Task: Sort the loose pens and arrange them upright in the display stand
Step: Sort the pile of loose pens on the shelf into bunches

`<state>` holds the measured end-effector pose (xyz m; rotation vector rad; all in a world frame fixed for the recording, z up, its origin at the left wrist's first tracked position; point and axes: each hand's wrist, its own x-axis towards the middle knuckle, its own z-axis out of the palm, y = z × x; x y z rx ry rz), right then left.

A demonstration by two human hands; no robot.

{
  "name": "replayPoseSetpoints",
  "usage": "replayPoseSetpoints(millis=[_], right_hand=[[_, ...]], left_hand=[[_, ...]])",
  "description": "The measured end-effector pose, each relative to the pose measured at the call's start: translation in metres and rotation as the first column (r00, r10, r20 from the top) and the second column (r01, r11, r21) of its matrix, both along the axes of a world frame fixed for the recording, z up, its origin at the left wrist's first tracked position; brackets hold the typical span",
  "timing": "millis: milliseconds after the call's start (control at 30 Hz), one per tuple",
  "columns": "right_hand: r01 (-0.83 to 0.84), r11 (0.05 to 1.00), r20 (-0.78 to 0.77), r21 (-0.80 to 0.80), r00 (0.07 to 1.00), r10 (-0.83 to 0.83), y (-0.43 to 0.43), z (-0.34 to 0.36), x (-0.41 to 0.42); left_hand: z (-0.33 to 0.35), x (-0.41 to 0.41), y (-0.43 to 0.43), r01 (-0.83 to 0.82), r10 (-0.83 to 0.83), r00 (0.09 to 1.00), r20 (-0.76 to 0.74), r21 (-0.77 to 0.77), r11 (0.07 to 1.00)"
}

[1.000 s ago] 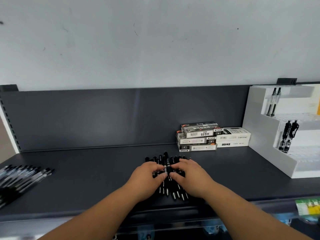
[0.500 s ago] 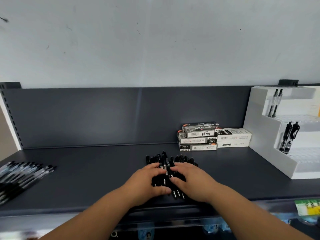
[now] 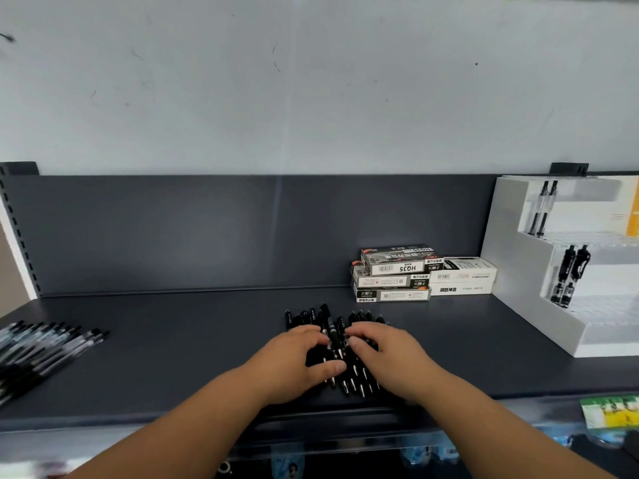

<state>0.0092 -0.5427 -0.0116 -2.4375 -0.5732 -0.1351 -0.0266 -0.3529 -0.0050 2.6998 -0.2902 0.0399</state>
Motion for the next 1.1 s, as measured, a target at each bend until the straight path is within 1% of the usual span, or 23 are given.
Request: replayPoseSetpoints(millis=[100, 167, 400, 500, 567, 667, 733, 833, 900, 1000, 1100], right_hand=[[0.089, 0.987, 0.014, 0.136, 0.996, -0.091, -0.009, 0.005, 0.0], [0.132, 0.978, 0.013, 0.16, 0.991, -0.136, -0.015, 0.006, 0.0], [0.311, 0.948, -0.039, 0.063, 0.95, -0.31, -0.032, 0.009, -0.004], [0.365, 0.931, -0.087, 0.028, 0.928, -0.362, -0.037, 0.013, -0.006], [0.397, 0.918, -0.128, 0.006, 0.911, -0.393, -0.039, 0.015, -0.007], [0.437, 0.899, -0.17, -0.041, 0.883, -0.437, -0.038, 0.017, -0.008], [0.451, 0.89, -0.192, -0.065, 0.869, -0.455, -0.034, 0.018, -0.006], [0.459, 0.884, -0.24, -0.086, 0.852, -0.466, -0.023, 0.021, -0.003], [0.478, 0.873, -0.268, -0.1, 0.832, -0.486, -0.016, 0.021, -0.002], [0.489, 0.866, -0.315, -0.104, 0.809, -0.495, -0.01, 0.023, 0.0], [0.479, 0.871, -0.359, -0.107, 0.798, -0.483, -0.008, 0.024, 0.0]], left_hand=[[0.001, 0.0, -0.004, -0.032, 0.037, 0.998, 0.06, -0.072, 0.997], [0.002, 0.0, -0.009, -0.054, 0.067, 0.991, 0.114, -0.11, 0.992], [0.013, 0.009, -0.028, -0.051, 0.075, 0.977, 0.201, -0.122, 0.991], [0.017, 0.018, -0.03, -0.032, 0.06, 0.978, 0.201, -0.137, 0.99], [0.018, 0.023, -0.032, -0.012, 0.038, 0.982, 0.187, -0.139, 0.99], [0.018, 0.031, -0.035, 0.007, 0.006, 0.99, 0.142, -0.091, 0.996], [0.018, 0.037, -0.036, 0.003, -0.002, 0.993, 0.114, -0.01, 1.0], [0.016, 0.044, -0.038, -0.008, -0.002, 0.998, 0.058, 0.167, 0.986], [0.013, 0.049, -0.039, -0.006, -0.003, 0.999, 0.038, 0.221, 0.975], [0.01, 0.056, -0.042, -0.001, -0.002, 1.0, 0.013, 0.213, 0.977], [0.011, 0.059, -0.044, 0.014, -0.005, 0.996, -0.09, 0.094, 0.995]])
